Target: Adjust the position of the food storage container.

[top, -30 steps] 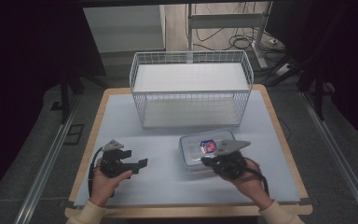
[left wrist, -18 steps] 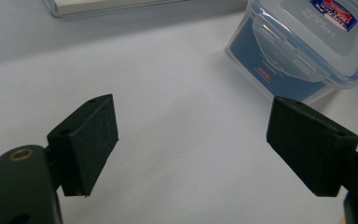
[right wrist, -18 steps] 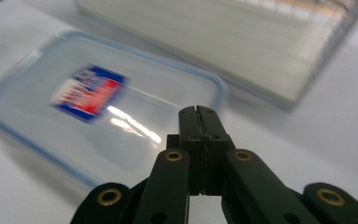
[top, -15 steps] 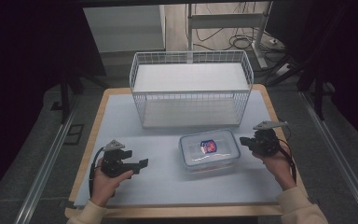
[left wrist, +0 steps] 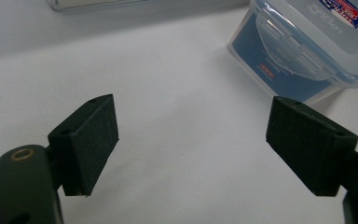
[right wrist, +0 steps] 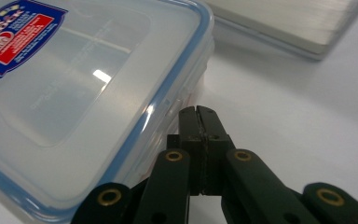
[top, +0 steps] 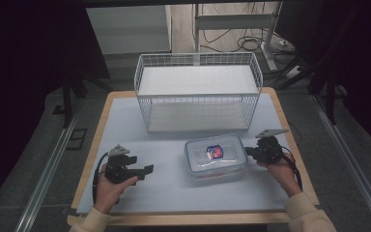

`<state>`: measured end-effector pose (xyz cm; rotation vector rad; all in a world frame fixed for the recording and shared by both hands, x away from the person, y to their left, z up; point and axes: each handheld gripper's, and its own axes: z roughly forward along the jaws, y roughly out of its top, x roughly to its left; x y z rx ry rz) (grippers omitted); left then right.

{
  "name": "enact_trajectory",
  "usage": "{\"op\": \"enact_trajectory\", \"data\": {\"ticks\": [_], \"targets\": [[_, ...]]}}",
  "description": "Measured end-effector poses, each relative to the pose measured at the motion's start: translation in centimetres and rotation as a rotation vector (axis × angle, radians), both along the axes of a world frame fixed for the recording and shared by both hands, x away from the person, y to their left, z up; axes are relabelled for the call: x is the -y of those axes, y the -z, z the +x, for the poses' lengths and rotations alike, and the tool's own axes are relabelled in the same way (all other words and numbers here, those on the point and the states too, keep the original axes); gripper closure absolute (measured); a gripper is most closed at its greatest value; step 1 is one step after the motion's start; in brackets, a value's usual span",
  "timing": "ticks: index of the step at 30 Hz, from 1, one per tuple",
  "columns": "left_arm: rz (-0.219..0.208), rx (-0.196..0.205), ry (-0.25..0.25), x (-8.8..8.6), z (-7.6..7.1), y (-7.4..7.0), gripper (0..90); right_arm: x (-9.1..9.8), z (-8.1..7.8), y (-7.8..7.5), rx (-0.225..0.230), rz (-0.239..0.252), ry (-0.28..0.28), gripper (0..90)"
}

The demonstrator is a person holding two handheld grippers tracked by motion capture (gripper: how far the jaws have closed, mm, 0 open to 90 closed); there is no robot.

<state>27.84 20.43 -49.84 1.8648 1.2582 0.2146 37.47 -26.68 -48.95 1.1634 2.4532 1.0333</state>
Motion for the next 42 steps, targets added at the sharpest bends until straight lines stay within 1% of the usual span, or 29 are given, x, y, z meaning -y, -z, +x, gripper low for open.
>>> {"op": "enact_trajectory", "data": {"ticks": [1,3,4,6,7,10,11,13,17,22,23,26,28,29,31,32,33,34,35,40,41,42], "targets": [[-0.001,0.000,-0.002,0.0,0.0,0.0,16.5,-0.4,-0.2,0.1,-0.005,-0.001,-0.024,89.7],[-0.003,0.000,-0.004,-0.1,0.0,0.0,16.5,-0.8,-0.3,0.1,-0.005,-0.004,-0.035,89.6],[-0.004,0.000,-0.005,-0.2,0.0,0.0,16.5,-1.5,-0.6,0.2,-0.012,-0.002,-0.059,89.7],[-0.003,0.001,-0.006,-0.3,0.0,0.0,16.5,-2.2,-0.9,0.5,-0.024,0.007,-0.078,89.7],[-0.005,0.002,-0.007,-0.4,0.0,0.0,16.5,-2.5,-1.0,0.6,-0.018,0.011,-0.081,89.6],[-0.009,0.002,-0.009,-0.4,0.0,-0.1,16.5,-3.1,-1.2,0.6,-0.024,0.014,-0.096,89.7],[-0.011,0.002,-0.010,-0.5,0.0,-0.1,16.5,-3.6,-1.4,0.7,-0.030,0.021,-0.116,89.7],[-0.011,0.000,-0.012,-0.5,0.1,-0.1,16.5,-4.1,-1.6,0.7,-0.027,0.019,-0.131,89.7],[-0.003,-0.003,-0.010,-0.4,0.1,0.1,16.5,-4.3,-1.8,0.8,-0.040,0.034,-0.139,89.7],[-0.001,-0.001,-0.007,-0.2,0.1,0.1,16.5,-4.3,-1.9,0.8,-0.050,0.047,-0.147,89.6],[-0.003,-0.002,-0.009,-0.2,0.1,0.1,16.5,-4.4,-2.0,0.8,-0.044,0.039,-0.158,89.6],[-0.005,-0.001,-0.011,-0.3,0.1,0.0,16.4,-4.2,-2.0,0.7,-0.039,0.045,-0.158,89.6],[-0.007,-0.001,-0.015,-0.4,0.2,0.0,16.5,-3.5,-1.9,0.2,-0.033,0.081,-0.144,89.6],[-0.008,0.001,-0.015,-0.3,0.2,0.0,16.4,-2.8,-1.8,-0.3,-0.031,0.107,-0.128,89.6],[-0.008,0.003,-0.014,-0.3,0.2,0.0,16.4,-1.9,-1.8,-0.6,-0.025,0.136,-0.107,89.6],[-0.009,0.003,-0.014,-0.2,0.3,0.0,16.4,-1.9,-1.8,-0.6,-0.025,0.136,-0.107,89.6],[-0.006,0.002,-0.013,-0.2,0.3,0.0,16.4,-1.3,-1.8,-0.9,-0.020,0.150,-0.096,89.5],[-0.006,0.001,-0.013,-0.2,0.4,0.0,16.4,-1.3,-1.8,-0.9,-0.020,0.150,-0.096,89.5],[-0.006,0.000,-0.013,-0.2,0.4,0.1,16.4,-0.9,-1.9,-1.1,-0.018,0.158,-0.084,89.5],[-0.009,0.001,-0.014,-0.1,0.5,0.1,16.4,-0.4,-2.0,-1.3,-0.012,0.167,-0.081,89.5],[-0.006,0.003,-0.012,0.0,0.6,0.0,16.4,-0.3,-2.0,-1.3,-0.013,0.169,-0.083,88.9],[-0.006,0.003,-0.012,0.0,0.6,0.0,16.4,-0.2,-2.1,-1.4,-0.015,0.175,-0.082,85.5]]}}
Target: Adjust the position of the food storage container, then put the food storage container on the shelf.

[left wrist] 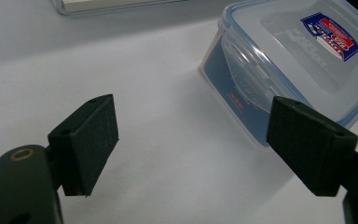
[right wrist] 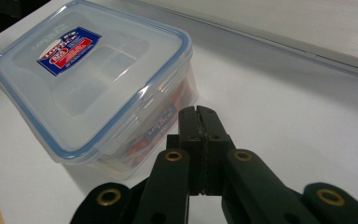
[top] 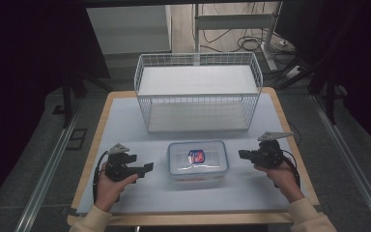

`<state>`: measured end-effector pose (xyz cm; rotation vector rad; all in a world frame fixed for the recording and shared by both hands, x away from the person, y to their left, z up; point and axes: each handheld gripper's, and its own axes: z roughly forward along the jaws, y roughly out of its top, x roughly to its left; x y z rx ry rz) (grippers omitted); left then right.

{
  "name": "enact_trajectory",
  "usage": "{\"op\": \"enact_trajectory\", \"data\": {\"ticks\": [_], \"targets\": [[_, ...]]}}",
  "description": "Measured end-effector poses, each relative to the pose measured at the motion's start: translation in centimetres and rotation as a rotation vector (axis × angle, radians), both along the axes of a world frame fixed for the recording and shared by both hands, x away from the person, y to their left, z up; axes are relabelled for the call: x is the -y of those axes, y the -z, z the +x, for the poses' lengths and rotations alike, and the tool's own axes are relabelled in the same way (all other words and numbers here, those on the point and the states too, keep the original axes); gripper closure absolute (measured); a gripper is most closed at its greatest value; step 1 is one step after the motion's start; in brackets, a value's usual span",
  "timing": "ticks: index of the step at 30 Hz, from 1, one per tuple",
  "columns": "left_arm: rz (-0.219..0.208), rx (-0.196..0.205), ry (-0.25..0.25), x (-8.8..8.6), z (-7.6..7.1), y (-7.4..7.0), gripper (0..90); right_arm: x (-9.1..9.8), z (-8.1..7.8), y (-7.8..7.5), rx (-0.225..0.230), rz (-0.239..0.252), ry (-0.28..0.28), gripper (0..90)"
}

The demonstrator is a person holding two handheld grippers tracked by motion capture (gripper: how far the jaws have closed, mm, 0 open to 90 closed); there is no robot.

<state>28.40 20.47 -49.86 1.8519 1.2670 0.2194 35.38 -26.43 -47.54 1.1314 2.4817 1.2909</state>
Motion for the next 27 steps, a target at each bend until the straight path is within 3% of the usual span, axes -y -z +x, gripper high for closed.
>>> {"op": "enact_trajectory", "data": {"ticks": [1,2,3,5,6,7,13,18,25,27], "targets": [[0.001,0.001,0.005,0.1,0.0,-0.1,16.4,0.0,0.0,-0.1,0.002,0.009,0.001,79.3],[0.001,0.001,0.005,0.1,0.0,-0.1,16.4,0.0,0.0,-0.1,0.002,0.009,0.001,79.3],[-0.001,0.001,0.011,0.2,0.0,-0.1,16.5,0.1,-0.1,-0.2,-0.003,0.031,0.006,68.7],[-0.003,0.000,0.014,0.3,0.0,-0.2,16.7,0.2,-0.1,-0.4,0.002,0.052,0.013,57.1],[-0.005,0.000,0.017,0.4,0.0,-0.3,16.7,0.2,-0.1,-0.4,0.002,0.052,0.013,57.1],[-0.014,0.001,0.021,0.5,0.0,-0.3,17.1,0.3,-0.1,-0.5,-0.022,0.080,0.012,49.3],[-0.072,-0.019,0.046,1.6,0.4,-0.7,17.4,0.3,0.1,-0.6,-0.084,0.147,0.008,29.6],[-0.118,-0.049,0.076,2.7,1.2,-0.7,17.9,0.0,0.0,-0.8,-0.085,0.158,-0.006,24.4],[-0.200,-0.139,0.120,4.5,2.7,0.5,18.0,-0.5,0.1,-0.7,-0.098,0.156,-0.023,22.5],[-0.207,-0.147,0.120,4.7,2.9,0.6,18.3,-0.7,0.1,-0.7,-0.099,0.157,-0.022,22.3]]}}
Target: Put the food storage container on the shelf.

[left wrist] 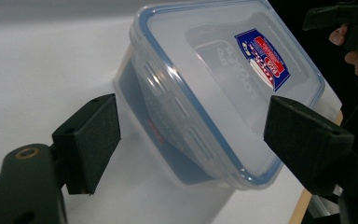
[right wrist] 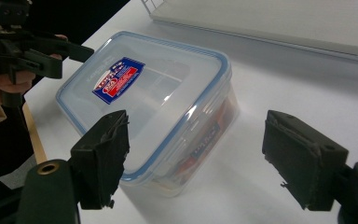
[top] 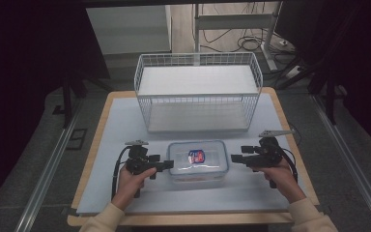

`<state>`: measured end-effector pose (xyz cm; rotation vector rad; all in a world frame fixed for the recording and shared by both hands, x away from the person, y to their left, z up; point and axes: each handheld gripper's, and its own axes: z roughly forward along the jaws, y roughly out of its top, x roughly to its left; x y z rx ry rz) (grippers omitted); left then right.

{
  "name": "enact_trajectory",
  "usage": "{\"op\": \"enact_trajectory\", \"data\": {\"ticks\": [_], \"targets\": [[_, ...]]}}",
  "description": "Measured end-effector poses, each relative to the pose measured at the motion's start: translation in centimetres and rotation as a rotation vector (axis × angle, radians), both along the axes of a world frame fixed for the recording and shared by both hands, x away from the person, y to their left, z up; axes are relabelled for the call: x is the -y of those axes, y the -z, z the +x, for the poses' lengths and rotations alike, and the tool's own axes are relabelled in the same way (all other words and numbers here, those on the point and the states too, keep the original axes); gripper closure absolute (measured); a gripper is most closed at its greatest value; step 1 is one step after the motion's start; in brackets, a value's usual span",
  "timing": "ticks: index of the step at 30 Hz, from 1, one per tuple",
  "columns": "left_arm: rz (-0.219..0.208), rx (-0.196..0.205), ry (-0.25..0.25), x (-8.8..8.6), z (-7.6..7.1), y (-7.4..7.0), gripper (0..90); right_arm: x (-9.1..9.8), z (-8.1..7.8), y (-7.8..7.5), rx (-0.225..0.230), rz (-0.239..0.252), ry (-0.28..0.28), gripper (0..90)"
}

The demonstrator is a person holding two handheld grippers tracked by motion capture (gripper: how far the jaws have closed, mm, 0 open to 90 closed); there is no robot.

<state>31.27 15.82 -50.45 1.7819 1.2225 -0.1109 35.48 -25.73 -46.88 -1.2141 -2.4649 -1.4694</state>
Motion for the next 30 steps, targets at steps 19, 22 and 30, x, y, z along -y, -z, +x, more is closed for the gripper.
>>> {"op": "enact_trajectory", "data": {"ticks": [19,22,30], "targets": [[-0.110,-0.112,0.031,1.0,1.6,1.5,26.7,-3.1,1.1,2.0,-0.097,-0.037,-0.044,18.5],[-0.110,-0.115,0.034,0.9,1.6,1.5,27.3,-3.7,1.9,2.6,-0.162,-0.014,-0.038,16.9],[-0.111,-0.110,0.033,0.9,1.6,1.5,27.4,-4.4,3.1,3.8,-0.270,0.052,-0.057,16.3]]}}
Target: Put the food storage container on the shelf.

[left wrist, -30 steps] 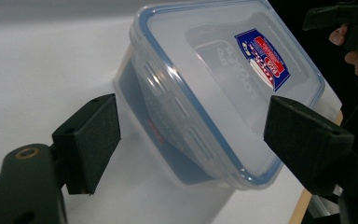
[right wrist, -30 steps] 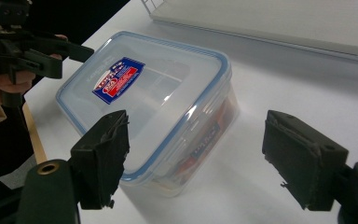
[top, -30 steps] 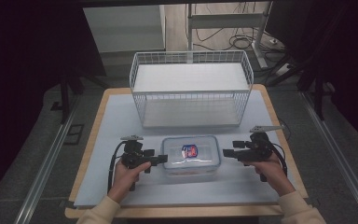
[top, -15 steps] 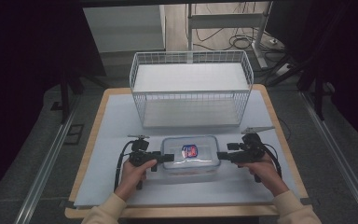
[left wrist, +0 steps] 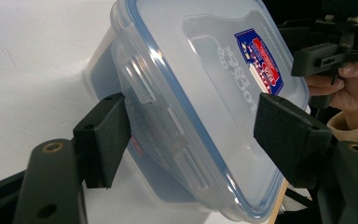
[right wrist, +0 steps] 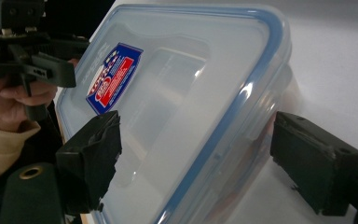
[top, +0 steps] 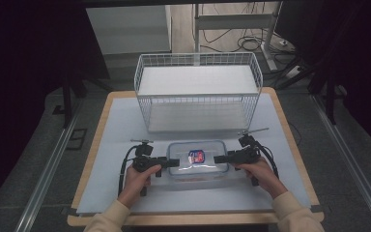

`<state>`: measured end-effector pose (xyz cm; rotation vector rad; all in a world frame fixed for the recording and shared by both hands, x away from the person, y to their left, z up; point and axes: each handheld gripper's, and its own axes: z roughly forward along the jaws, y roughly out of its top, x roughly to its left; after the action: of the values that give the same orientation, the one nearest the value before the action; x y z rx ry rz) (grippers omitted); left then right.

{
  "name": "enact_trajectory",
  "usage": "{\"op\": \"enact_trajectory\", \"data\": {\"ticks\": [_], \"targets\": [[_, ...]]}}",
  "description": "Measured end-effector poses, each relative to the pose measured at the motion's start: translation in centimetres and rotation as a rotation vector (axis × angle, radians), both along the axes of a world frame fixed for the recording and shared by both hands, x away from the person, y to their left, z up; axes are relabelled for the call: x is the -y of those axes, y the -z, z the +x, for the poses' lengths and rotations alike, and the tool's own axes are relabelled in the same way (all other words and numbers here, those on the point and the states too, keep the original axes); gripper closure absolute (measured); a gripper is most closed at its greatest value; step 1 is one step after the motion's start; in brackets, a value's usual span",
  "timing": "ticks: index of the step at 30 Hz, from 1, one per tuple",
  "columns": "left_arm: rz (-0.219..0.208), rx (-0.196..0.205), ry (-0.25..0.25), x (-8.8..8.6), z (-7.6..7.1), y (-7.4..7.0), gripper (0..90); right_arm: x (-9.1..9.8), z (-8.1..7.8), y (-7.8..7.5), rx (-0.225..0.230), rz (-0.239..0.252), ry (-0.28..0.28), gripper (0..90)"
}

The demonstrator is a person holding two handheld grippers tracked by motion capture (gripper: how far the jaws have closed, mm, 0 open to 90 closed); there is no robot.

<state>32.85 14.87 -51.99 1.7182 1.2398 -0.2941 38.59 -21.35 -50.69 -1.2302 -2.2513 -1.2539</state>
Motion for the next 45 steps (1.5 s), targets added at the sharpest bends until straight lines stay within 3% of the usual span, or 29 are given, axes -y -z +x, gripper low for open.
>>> {"op": "enact_trajectory", "data": {"ticks": [4,9,22,29,34,45], "targets": [[0.007,0.004,0.003,0.0,-0.1,-0.1,27.3,0.2,0.1,-0.1,-0.024,0.006,0.014,20.9],[0.019,0.012,0.008,0.1,-0.4,-0.2,27.2,0.5,-0.3,-0.6,-0.008,-0.001,0.012,29.6],[0.041,0.105,0.002,0.1,-2.2,-0.9,35.3,1.6,-1.5,-1.5,0.021,0.033,0.007,44.8],[0.043,0.146,0.010,-0.2,-3.4,-1.2,40.5,1.9,-2.1,-1.7,0.033,0.048,0.002,49.2],[0.035,0.176,0.005,-0.3,-4.2,-1.4,45.7,2.2,-3.3,-2.0,0.070,0.050,0.002,51.2],[0.041,0.179,-0.016,-0.1,-4.6,-1.6,46.2,2.3,-3.8,-1.9,0.074,0.077,0.038,52.4]]}}
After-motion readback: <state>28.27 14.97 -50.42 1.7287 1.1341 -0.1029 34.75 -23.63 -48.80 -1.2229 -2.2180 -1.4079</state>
